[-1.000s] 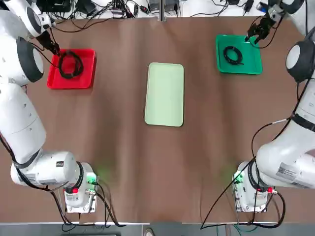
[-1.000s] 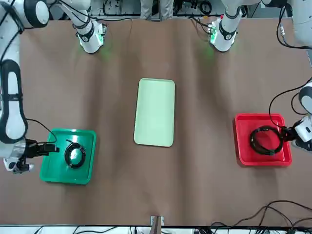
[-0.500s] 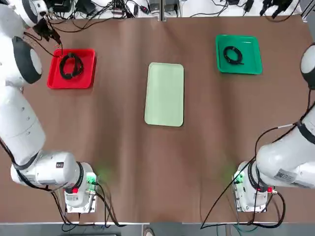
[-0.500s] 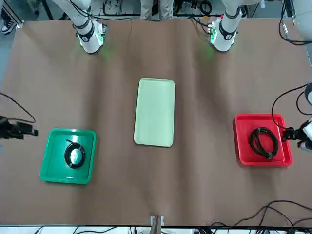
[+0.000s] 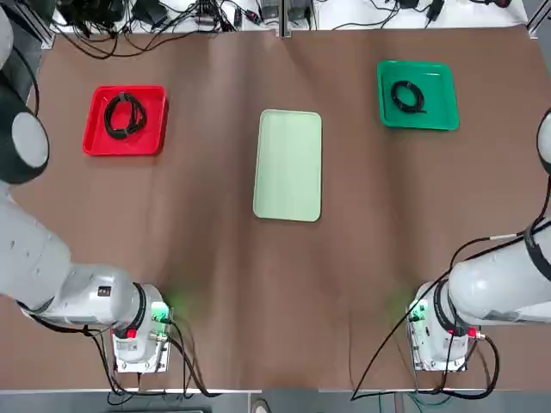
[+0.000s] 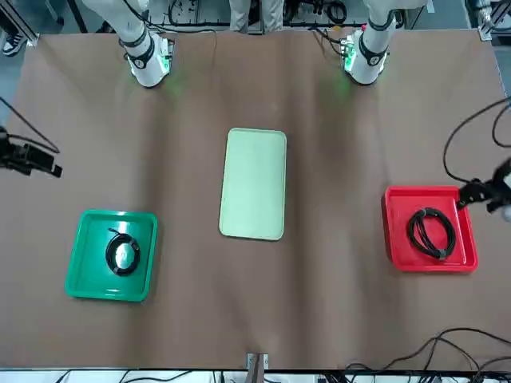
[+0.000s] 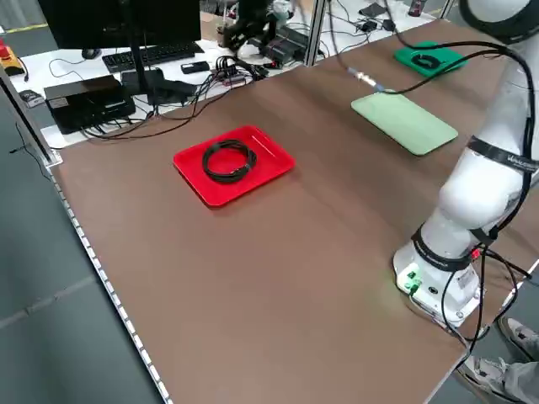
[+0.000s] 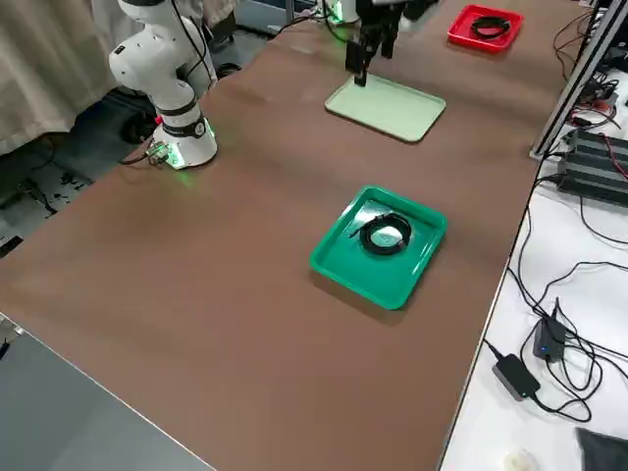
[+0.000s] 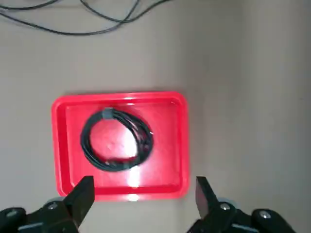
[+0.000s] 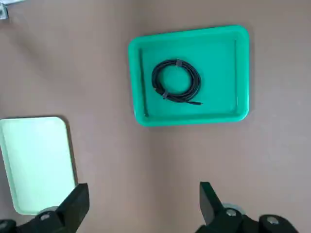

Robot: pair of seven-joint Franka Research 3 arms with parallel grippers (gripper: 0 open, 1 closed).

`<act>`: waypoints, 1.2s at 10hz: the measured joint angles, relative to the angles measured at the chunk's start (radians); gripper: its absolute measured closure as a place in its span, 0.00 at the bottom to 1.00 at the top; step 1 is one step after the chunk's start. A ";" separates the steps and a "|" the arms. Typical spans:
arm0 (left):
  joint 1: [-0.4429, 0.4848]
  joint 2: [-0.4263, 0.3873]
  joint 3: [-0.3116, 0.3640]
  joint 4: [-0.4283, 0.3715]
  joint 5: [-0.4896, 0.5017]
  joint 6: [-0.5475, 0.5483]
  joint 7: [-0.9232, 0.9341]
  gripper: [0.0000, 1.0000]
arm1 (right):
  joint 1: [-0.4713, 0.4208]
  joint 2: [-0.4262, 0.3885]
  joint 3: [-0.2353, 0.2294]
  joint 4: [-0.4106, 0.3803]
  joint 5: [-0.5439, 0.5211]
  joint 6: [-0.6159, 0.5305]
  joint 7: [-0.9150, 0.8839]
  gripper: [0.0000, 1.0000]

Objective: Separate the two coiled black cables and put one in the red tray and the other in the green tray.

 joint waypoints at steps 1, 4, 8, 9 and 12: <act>-0.002 -0.043 -0.054 -0.002 0.023 -0.050 -0.060 0.03 | 0.023 -0.015 0.001 -0.006 -0.011 0.010 0.031 0.00; -0.003 -0.139 -0.118 0.023 0.028 -0.185 -0.114 0.00 | 0.027 -0.104 -0.002 -0.113 -0.014 0.105 0.036 0.00; -0.001 -0.143 -0.121 0.143 0.028 -0.386 -0.141 0.00 | 0.023 -0.144 -0.011 -0.168 -0.019 0.122 0.036 0.00; -0.001 -0.135 -0.121 0.142 0.027 -0.388 -0.142 0.00 | 0.023 -0.144 -0.011 -0.171 -0.020 0.123 0.036 0.00; -0.001 -0.119 -0.122 0.142 0.018 -0.387 -0.143 0.00 | 0.023 -0.144 -0.010 -0.171 -0.031 0.123 0.036 0.00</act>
